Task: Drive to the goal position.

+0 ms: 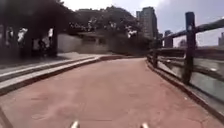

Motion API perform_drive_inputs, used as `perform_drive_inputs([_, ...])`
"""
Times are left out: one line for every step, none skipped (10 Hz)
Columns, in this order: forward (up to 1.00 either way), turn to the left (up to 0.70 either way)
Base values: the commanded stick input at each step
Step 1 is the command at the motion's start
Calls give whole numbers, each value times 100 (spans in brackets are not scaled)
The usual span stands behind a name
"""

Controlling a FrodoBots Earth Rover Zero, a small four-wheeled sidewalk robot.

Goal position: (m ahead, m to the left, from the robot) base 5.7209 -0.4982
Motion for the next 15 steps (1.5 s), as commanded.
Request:
perform_drive_inputs([70,0])
perform_drive_inputs([70,0])
perform_drive_inputs([70,0])
perform_drive_inputs([70,0])
perform_drive_inputs([70,0])
perform_drive_inputs([70,0])
perform_drive_inputs([70,0])
perform_drive_inputs([70,0])
perform_drive_inputs([70,0])
perform_drive_inputs([70,0])
perform_drive_inputs([70,0])
perform_drive_inputs([70,0])
perform_drive_inputs([70,0])
perform_drive_inputs([70,0])
perform_drive_inputs([70,0])
